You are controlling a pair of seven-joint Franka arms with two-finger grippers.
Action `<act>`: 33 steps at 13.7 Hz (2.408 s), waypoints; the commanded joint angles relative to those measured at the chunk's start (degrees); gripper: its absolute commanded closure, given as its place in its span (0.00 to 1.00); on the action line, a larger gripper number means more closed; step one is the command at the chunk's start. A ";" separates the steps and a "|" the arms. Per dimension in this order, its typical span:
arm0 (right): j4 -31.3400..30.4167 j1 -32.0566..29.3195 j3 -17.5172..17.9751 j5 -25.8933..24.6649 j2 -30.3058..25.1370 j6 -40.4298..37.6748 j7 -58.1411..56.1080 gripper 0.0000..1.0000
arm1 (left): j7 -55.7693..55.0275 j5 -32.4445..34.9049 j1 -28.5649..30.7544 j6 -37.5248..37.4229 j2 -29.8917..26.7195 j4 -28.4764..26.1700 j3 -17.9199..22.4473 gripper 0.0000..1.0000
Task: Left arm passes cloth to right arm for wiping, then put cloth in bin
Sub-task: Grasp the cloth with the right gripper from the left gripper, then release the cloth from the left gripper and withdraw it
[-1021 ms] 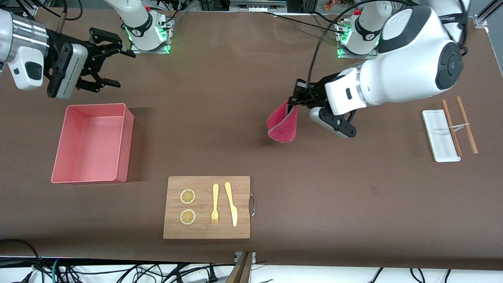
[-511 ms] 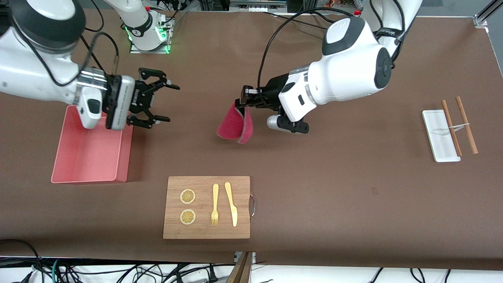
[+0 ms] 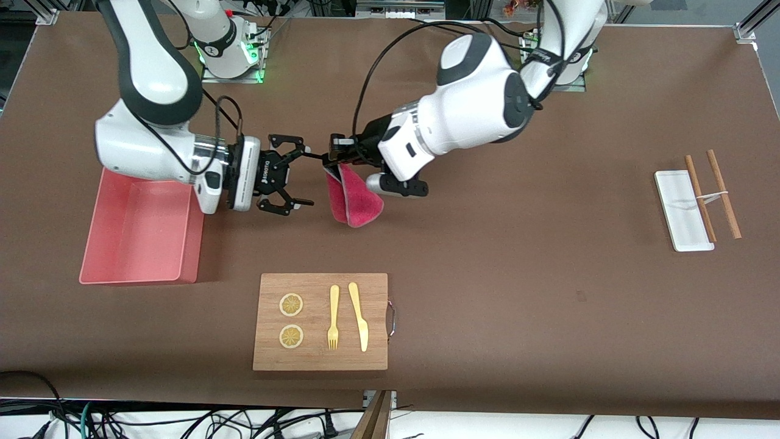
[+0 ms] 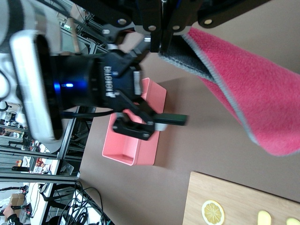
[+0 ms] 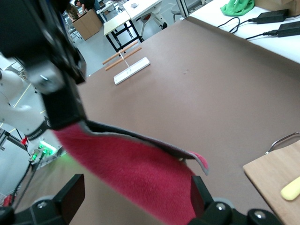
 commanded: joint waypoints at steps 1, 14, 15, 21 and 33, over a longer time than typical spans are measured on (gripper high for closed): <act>-5.58 -0.43 1.07 5.07 -1.30 2.03 -7.86 0.00 | -0.34 -0.84 -0.86 1.69 -0.66 -0.58 0.74 1.00; -1.37 3.44 1.68 11.67 3.62 10.38 -14.48 1.00 | 0.19 -0.75 -0.24 1.60 -0.92 -0.93 0.74 1.00; -1.10 3.26 1.51 11.23 3.62 10.38 -14.03 1.00 | 0.19 -0.75 -0.24 1.60 -0.92 -0.93 0.74 1.00; -1.19 2.56 -2.97 4.40 1.17 10.12 -8.35 1.00 | 1.16 2.32 2.83 -3.12 -2.85 -2.34 1.18 0.00; -2.33 2.38 -8.25 -50.78 -9.38 -5.00 58.78 1.00 | 20.91 33.16 18.56 -30.73 -5.84 -1.02 1.26 0.00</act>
